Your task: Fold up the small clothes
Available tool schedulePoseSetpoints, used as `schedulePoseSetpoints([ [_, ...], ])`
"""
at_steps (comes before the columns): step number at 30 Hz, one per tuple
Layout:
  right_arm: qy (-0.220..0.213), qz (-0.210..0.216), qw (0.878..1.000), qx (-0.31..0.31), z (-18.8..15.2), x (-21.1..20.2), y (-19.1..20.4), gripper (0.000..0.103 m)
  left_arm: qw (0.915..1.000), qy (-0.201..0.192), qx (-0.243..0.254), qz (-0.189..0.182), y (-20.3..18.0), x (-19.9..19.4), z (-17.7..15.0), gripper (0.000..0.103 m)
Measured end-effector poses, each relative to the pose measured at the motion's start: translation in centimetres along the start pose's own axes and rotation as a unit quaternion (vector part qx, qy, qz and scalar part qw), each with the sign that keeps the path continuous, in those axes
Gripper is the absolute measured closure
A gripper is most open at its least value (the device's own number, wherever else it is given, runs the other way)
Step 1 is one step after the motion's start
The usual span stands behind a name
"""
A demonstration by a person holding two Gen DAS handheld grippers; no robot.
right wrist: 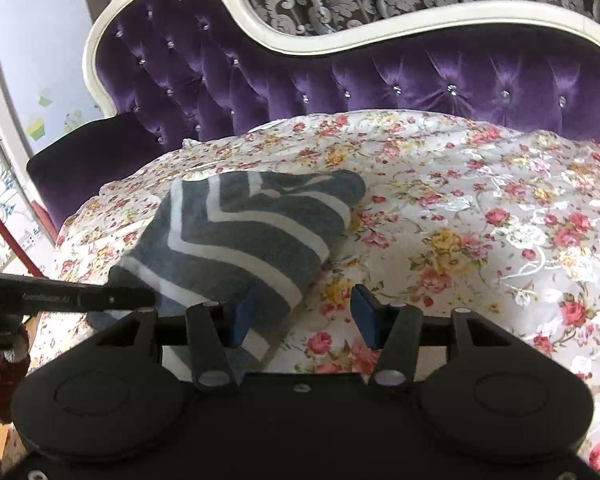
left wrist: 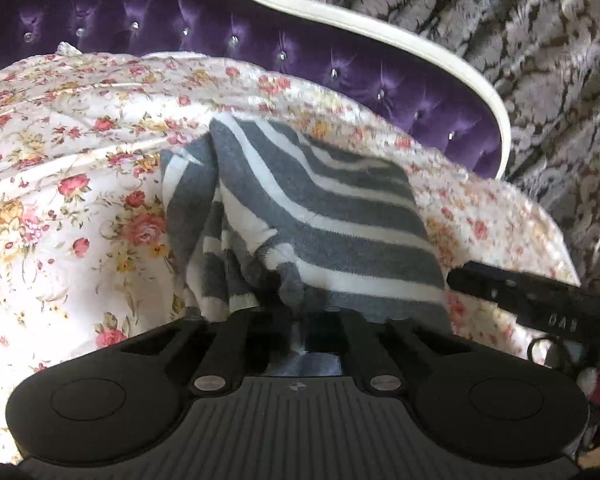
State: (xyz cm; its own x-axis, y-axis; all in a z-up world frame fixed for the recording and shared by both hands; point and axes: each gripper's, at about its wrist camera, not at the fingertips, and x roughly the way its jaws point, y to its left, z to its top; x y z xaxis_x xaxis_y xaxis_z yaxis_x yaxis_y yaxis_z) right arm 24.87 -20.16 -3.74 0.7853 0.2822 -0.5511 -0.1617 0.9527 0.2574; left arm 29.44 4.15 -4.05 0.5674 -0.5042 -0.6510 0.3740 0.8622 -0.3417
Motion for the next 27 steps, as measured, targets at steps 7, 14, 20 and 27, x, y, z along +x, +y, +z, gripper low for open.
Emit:
schedulePoseSetpoints([
  [7,-0.004,-0.003,0.998,-0.069,-0.3,-0.3,2.3,0.043,0.9995,-0.02,-0.01,0.02,1.2,-2.5,-0.4,0.099],
  [14,0.03,-0.002,0.996,-0.082,-1.4,1.7,3.4,0.043,0.9986,0.018,-0.02,0.047,2.3,-1.4,-1.2,0.099],
  [20,0.043,0.0,0.994,-0.096,-1.8,2.1,4.0,0.043,0.9989,-0.008,0.004,0.047,1.6,-2.4,-0.7,0.093],
  [27,0.023,-0.001,0.997,-0.073,-0.9,1.1,2.9,0.043,0.9915,-0.11,0.067,0.019,-1.4,-4.0,1.3,0.061],
])
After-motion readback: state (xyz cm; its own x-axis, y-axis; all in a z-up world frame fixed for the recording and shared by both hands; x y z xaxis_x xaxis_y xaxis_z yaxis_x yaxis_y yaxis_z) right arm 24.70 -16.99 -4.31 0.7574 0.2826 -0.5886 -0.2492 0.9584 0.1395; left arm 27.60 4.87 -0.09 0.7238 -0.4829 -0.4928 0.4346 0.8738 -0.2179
